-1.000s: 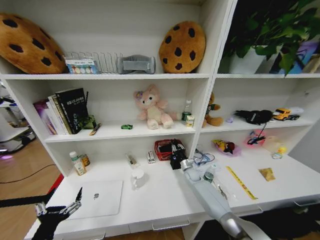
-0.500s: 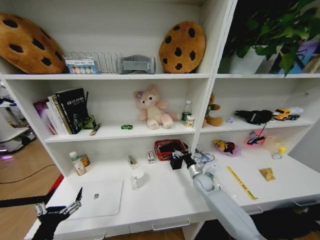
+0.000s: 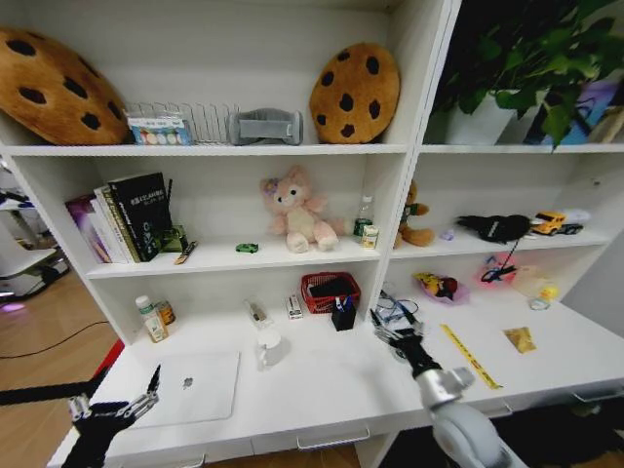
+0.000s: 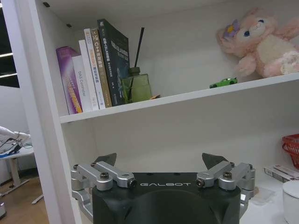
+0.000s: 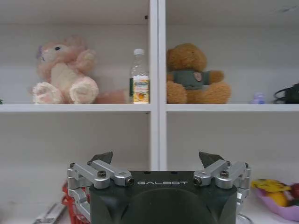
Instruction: Organize the objects on the table.
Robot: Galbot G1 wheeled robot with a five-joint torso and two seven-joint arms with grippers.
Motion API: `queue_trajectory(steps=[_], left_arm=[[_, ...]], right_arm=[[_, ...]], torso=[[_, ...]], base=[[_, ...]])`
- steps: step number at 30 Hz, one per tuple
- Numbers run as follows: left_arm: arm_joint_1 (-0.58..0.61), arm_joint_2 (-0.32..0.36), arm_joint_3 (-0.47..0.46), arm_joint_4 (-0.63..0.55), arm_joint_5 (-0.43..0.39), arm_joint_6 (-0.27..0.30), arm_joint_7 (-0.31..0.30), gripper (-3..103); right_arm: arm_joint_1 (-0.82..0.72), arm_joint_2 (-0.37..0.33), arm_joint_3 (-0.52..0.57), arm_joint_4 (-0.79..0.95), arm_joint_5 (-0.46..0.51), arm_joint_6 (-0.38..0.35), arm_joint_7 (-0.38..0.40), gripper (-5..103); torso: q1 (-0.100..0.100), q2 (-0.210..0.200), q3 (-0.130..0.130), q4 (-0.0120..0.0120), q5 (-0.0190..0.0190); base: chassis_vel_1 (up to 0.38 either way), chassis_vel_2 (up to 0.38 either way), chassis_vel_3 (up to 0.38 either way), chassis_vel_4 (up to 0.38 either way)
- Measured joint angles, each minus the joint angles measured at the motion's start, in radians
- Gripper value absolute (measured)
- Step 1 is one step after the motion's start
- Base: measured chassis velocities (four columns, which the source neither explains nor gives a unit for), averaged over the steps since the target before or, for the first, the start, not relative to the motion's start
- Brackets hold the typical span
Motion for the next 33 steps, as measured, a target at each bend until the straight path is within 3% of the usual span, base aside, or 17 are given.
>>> queue_trajectory(steps=[3,13,25,33], left_arm=[[0.000,0.000,0.000,0.000,0.000,0.000,0.000,100],[0.000,0.000,0.000,0.000,0.000,0.000,0.000,100],[0.000,0.000,0.000,0.000,0.000,0.000,0.000,100],[0.000,0.000,0.000,0.000,0.000,0.000,0.000,100]], right_arm=[[-0.129,0.088,0.100,0.047,-0.048,-0.003,-0.008,100],[-0.204,0.263,0.095,0.085,-0.125,0.021,-0.026,100],[-0.204,0.310,-0.032,0.152,-0.273,0.024,-0.019,100],[-0.184,0.311,-0.059,0.153,-0.285,0.022,-0.009,100]], torso=[[0.000,0.000,0.000,0.0006,0.0001],[0.000,0.000,0.000,0.0004,0.0003],[0.000,0.000,0.000,0.0005,0.0001],[0.000,0.000,0.000,0.0005,0.0002]], base=[[0.000,0.000,0.000,0.000],[0.000,0.000,0.000,0.000],[0.000,0.000,0.000,0.000],[-0.047,-0.035,0.038,0.048]])
